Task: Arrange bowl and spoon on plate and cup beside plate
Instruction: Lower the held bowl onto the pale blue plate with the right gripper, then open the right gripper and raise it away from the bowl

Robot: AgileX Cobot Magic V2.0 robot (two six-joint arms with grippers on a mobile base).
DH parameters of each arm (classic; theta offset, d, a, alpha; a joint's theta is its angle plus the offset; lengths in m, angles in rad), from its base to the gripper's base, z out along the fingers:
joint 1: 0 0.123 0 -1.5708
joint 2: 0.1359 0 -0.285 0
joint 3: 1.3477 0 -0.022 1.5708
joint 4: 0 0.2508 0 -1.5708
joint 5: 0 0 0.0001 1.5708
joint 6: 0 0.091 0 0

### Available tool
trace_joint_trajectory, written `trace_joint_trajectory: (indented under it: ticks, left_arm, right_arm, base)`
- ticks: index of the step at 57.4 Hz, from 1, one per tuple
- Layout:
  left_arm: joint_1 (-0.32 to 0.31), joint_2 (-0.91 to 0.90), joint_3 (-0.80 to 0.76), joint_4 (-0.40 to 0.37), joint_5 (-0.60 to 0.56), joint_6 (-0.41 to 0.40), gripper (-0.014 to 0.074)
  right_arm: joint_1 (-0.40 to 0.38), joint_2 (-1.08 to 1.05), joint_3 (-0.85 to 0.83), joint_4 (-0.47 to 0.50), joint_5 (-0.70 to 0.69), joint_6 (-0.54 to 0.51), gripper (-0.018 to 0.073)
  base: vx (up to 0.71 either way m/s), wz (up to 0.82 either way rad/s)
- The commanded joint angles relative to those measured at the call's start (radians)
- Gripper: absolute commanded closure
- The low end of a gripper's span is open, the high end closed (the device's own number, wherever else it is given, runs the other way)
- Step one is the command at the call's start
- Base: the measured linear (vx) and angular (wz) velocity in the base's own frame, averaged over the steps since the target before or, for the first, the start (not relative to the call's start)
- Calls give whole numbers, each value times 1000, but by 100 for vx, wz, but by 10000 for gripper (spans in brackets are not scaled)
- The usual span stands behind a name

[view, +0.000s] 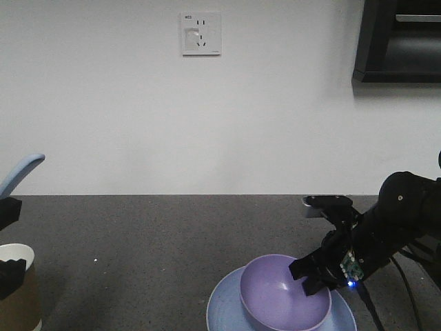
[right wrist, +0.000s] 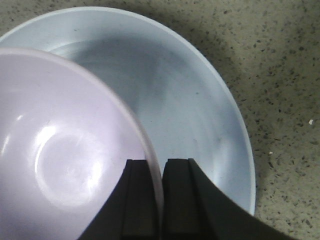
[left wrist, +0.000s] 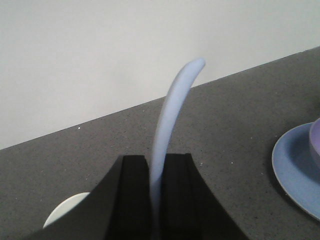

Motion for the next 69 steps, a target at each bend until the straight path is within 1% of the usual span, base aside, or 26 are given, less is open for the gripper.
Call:
trace_joint_trajectory:
  ticks: [1,10,17,27,32,37,41,49,60,63,69]
  left_arm:
    - [-3,-6,-28,39,-47,-5,596]
    - [-3,-6,-28,39,-47,-5,596]
    - [-3,-6,-28,39,-47,-5,596]
    - [-3,-6,-28,39,-47,-5,596]
    - [-3,-6,-28,39,-47,-5,596]
    - [-3,-6,-28,39,-47,-5,596]
    - [-3,-6,-28,39,-47,-5,596]
    - [-3,-6,-28,39,-47,-5,596]
    - [-3,-6,-28,39,-47,-5,596]
    - [-3,-6,-28,39,-47,-5,596]
    - [-3,-6,-28,39,-47,-5,596]
  right_arm:
    - [-4,-47,-36,18,-34,-1,533]
    - [-4,-47,-36,13,-20,-1,470]
    - [-4,-46,-36,-1,-11,-3,395]
    - [-4,-46,-36,-1,-9,-3,256]
    - [-4,-46,-36,-1,-9,-3,169]
    - [-4,-46,-36,-1,-5,-1,108]
    - [-4,-46,-36,4,3,0,76]
    - [-5,-58,-38,40,-17,-1,68]
    - [-5,-180,-38,116,-239,-9,83]
    - [-5,-227,-38,122,-295,-13,83]
    - [-5,-354,-36,117,-357,-32,83]
  base:
    - [0,0]
    - [0,0]
    - [0,0]
    - [0,0]
    - [0,0]
    - [0,0]
    - [0,0]
    - [0,0]
    - [0,0]
    - [0,0]
    - [0,0]
